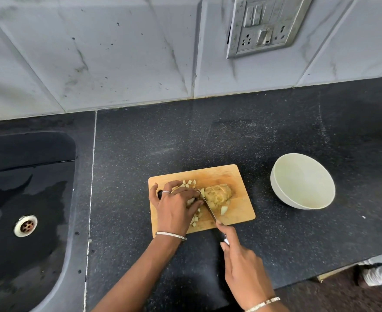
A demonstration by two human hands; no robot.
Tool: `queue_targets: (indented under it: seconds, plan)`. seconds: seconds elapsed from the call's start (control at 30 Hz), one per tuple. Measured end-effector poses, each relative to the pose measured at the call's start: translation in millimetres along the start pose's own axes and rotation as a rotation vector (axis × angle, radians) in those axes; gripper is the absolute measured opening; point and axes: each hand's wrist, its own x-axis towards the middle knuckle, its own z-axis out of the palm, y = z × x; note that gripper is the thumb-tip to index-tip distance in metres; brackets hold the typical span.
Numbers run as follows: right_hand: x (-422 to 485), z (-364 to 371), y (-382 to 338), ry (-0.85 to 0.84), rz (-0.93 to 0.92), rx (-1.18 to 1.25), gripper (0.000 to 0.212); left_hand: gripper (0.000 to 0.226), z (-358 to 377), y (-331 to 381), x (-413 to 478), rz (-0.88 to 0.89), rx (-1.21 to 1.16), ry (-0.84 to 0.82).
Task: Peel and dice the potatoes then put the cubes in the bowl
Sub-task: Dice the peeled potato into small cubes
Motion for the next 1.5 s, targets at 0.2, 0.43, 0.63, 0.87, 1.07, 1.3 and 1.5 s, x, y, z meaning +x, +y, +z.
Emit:
queue_targets:
  seconds: [0.2, 0.43, 0.63, 0.87, 1.07, 1.3, 1.5]
  plan:
    - [8.5, 1.6, 0.7, -0.004, -0.017, -0.013, 0.046, 0.018, -0.9, 0.2, 1.4, 0.000, 0.019, -0.028]
    - [14.3, 2.1, 13.0, 0.002, -0.039, 0.031, 0.047, 0.015, -2.3, 10.8, 0.4, 0.027, 0.075, -0.023]
    - [22.1, -2.3, 21.3, -0.001, -0.070, 0.131, 0.039, 0.015, -1.5, 23.2, -0.6, 0.032, 0.137, -0.021]
    - [24.5, -4.2, 23.1, -0.008, -0.101, 0.205, 0.037, 0.031, 0.8, 19.0, -1.4, -0.033, 0.098, -0.059]
    - [24.1, -4.6, 24.7, -0.047, -0.094, 0.382, 0.036, 0.022, -2.0, 14.8, 3.2, -0.028, 0.099, -0.069]
    - [22.2, -10.1, 20.6, -0.002, -0.107, 0.262, 0.038, 0.021, -10.6, 13.1, 7.5, 0.047, 0.232, -0.103]
    - [21.8, -12.2, 8.9, 0.042, -0.102, 0.121, 0.045, 0.021, -11.8, 19.1, 11.3, 0.060, 0.267, -0.145]
